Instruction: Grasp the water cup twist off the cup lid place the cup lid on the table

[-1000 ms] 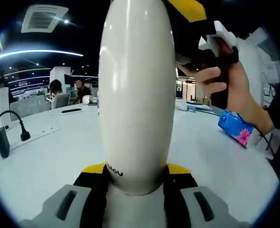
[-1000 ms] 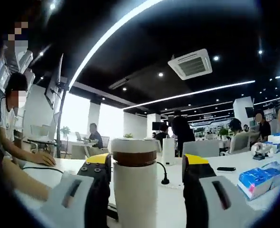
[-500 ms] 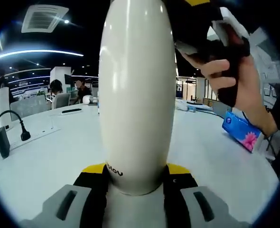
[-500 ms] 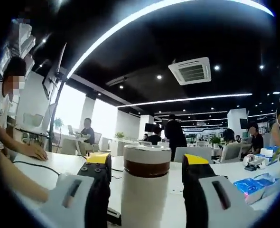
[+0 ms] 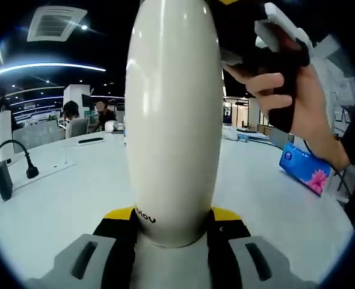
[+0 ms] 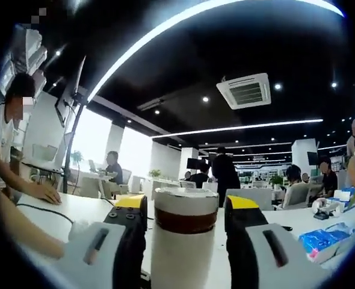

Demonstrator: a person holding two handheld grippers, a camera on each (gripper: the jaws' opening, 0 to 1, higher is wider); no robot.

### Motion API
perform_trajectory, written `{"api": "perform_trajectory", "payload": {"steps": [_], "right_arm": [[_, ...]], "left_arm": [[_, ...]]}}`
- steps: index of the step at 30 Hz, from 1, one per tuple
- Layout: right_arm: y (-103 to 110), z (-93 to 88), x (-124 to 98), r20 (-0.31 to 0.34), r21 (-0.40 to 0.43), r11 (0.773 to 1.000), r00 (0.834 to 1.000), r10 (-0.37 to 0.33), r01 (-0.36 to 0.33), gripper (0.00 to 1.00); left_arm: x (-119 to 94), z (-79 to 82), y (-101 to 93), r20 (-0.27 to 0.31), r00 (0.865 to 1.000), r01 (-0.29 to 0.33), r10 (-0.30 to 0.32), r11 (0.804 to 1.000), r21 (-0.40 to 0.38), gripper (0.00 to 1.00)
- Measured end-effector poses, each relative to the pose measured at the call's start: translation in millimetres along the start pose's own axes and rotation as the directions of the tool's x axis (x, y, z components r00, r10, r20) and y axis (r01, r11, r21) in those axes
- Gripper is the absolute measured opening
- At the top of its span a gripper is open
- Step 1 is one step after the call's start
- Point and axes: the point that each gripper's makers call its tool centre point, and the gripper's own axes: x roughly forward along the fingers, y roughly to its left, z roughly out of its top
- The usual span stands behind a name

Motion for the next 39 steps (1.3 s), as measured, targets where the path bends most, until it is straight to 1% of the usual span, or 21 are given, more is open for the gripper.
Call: {"api": "perform_trajectory", "payload": {"steps": [3,5,9,11,14,17,22,29,34,35,36,39], "right_arm": [[2,3.1,1,0.009,-0.007,1.000,1.000,0.001,-0.001,0.49],[0,1.6,2,0.001,-0.013,1.000,1.000,-0.009,0.009,0.45],[-3,-0.6,2,-0.003,0.018,1.000,1.000,-0.006,0.006,0.45],[-3,-1.1,2,-0.002,0.018,1.000,1.000,0.001,-0.001,0.45],[-2,-1.5,2,0.005,0.022,1.000,1.000,0.022,-0.022,0.45],[-1,-1.2,2,0.015,0.022,0.998,0.998,0.063,-0.064,0.45],[-2,-1.0,3,0.030,0.079,0.990,0.993,0.111,-0.113,0.45],[0,-1.0,4,0.044,0.099,0.982,0.986,0.159,-0.162,0.45],[2,-0.4,4,0.066,0.112,0.967,0.973,0.221,-0.227,0.45],[4,0.0,4,0.077,0.112,0.962,0.967,0.242,-0.249,0.45],[9,0.9,4,0.094,0.121,0.949,0.955,0.280,-0.290,0.45],[9,0.5,5,0.112,0.141,0.929,0.938,0.328,-0.341,0.45]], "left_arm": [[0,0.0,0.3,0.000,1.000,0.000,0.000,1.000,0.000,0.47],[0,0.0,0.5,0.000,1.000,0.000,0.000,1.000,0.000,0.47],[0,0.3,0.9,0.000,1.000,0.000,0.000,1.000,0.000,0.47],[0,0.3,0.9,0.000,1.000,0.000,0.000,1.000,0.000,0.47],[0,0.4,1.1,0.000,1.000,0.000,0.000,1.000,0.000,0.47],[0,0.5,1.2,0.000,1.000,0.000,0.000,1.000,0.000,0.47],[0,0.4,1.3,0.000,1.000,0.000,0.000,1.000,0.000,0.47],[0,0.1,1.4,-0.001,1.000,0.000,0.000,1.000,0.000,0.47],[0,0.0,1.5,-0.001,1.000,0.000,0.000,1.000,0.000,0.47],[0,0.0,1.5,-0.001,1.000,0.000,0.000,1.000,0.000,0.47],[0,0.0,1.5,-0.001,1.000,-0.001,0.001,1.000,0.000,0.47],[0,0.0,1.6,-0.001,1.000,-0.001,0.001,1.000,0.000,0.47]]}}
